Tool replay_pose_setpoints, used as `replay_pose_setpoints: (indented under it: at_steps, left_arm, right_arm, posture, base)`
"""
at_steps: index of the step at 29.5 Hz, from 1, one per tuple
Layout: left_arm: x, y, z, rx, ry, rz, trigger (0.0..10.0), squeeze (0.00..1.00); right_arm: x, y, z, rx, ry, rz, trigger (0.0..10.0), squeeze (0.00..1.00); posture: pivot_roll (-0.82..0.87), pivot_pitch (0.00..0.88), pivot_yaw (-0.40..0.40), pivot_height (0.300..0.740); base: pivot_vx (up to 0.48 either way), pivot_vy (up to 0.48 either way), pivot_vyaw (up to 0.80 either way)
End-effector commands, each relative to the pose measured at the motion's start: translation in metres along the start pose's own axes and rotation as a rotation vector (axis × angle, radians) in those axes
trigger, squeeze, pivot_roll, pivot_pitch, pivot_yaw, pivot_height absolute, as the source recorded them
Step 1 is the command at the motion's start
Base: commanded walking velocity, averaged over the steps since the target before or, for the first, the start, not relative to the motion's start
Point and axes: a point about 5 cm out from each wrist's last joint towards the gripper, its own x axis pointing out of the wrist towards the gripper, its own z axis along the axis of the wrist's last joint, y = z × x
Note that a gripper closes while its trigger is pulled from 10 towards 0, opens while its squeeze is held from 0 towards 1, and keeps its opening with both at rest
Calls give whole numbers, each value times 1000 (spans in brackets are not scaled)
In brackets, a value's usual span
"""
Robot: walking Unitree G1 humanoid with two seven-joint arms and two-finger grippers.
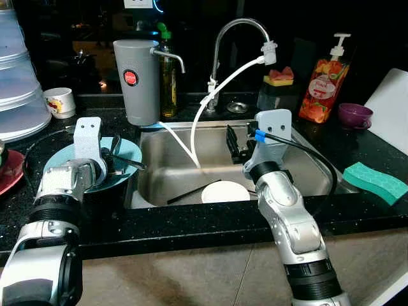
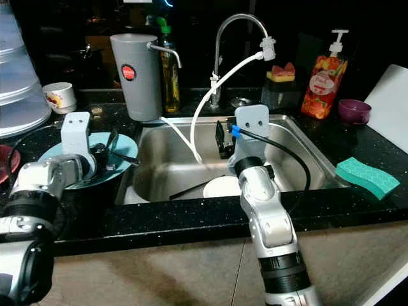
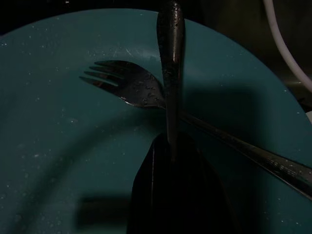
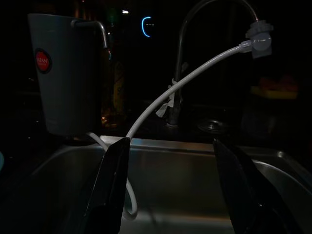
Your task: Kitchen organization
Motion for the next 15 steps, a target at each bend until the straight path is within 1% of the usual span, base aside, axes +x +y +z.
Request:
replay_pose_setpoints:
  at_steps: [1,3,5,6,7,8,10,15]
  left_arm:
    - [0,7,-3,22,8,40,0,0]
    - [-1,8,1,34,-10,50,0,0]
    - [-3,10,12,59,-79,77,0,0]
    - [-6,12,20,95,-126,119,7569,0]
    - [-6,12,20,95,-126,119,7569,0]
    - [-9,13,27,116,-162,149,10000,0]
    - [-12,16,33,146,-198,194,10000,0]
    - [-12,17,32,146,-185,192,10000,0]
  right_arm:
    - [0,-2,3,9,-8,-12,10000,0]
    - [0,-2,3,10,-8,-12,10000,0]
    - [1,-2,4,12,-11,-11,10000,0]
    - [2,-2,5,13,-13,-11,10000,0]
    - [2,-2,5,13,-13,-11,10000,0]
    - [2,-2,5,14,-14,-11,10000,0]
    - [2,-2,5,16,-15,-11,10000,0]
    - [3,-2,5,20,-16,-11,10000,0]
  posture:
    - [85,116,-13,740]
    - [85,113,-14,740]
    - [87,110,-15,740]
    - [87,107,-16,740]
    - [87,107,-16,740]
    - [89,105,-17,740]
    - [90,103,-17,740]
    - [92,98,-16,740]
  base:
    - [0,0,0]
    - [0,0,0]
    - [0,0,0]
    - [0,0,0]
    - [0,0,0]
    - [0,0,0]
    - [0,0,0]
    - [0,0,0]
